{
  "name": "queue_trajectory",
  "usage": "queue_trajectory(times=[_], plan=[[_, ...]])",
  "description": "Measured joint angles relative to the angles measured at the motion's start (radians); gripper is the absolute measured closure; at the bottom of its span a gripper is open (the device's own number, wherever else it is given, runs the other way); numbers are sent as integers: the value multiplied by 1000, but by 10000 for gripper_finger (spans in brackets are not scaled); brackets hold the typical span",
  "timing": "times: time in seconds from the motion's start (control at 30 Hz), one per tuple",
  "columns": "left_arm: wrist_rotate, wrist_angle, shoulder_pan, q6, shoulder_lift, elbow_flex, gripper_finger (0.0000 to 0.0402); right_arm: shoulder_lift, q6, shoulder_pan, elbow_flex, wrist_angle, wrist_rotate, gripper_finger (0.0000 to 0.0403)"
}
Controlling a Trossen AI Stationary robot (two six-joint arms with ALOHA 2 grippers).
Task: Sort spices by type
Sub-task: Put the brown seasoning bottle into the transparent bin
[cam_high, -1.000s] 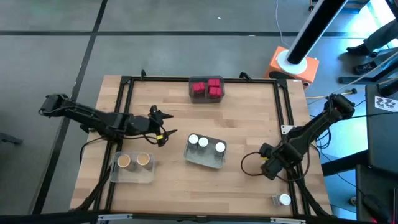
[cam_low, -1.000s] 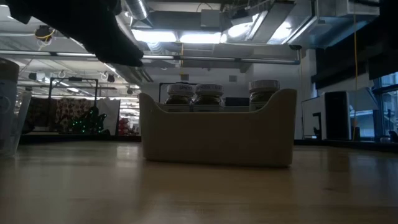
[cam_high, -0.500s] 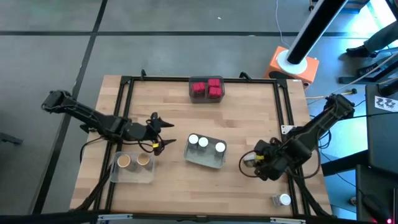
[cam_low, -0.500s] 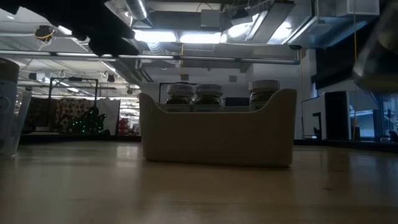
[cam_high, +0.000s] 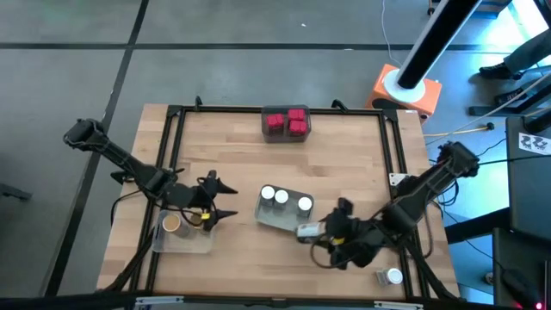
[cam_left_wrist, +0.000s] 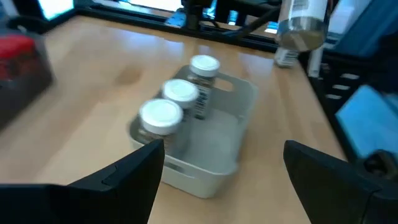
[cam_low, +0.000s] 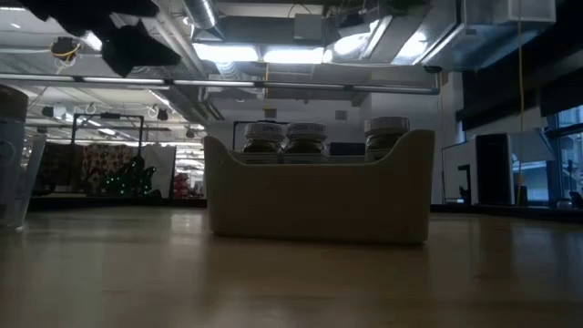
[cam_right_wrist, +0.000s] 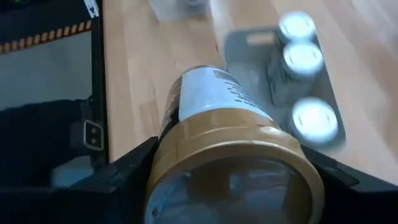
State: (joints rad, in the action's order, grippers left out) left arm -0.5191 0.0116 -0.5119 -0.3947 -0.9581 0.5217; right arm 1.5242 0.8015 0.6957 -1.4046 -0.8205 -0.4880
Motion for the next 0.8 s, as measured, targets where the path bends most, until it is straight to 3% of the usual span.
queue_trajectory(times=[0.2,0.47,0.8], plan=[[-7,0,-90,-67,0,0,90,181,-231,-40,-156,95,-3,122],[-9,-1,-142,-91,0,0,90,429,-450,-91,-465,104,66,122],[-9,-18,-143,-93,0,0,90,681,-482,-166,-847,-103,195,122]])
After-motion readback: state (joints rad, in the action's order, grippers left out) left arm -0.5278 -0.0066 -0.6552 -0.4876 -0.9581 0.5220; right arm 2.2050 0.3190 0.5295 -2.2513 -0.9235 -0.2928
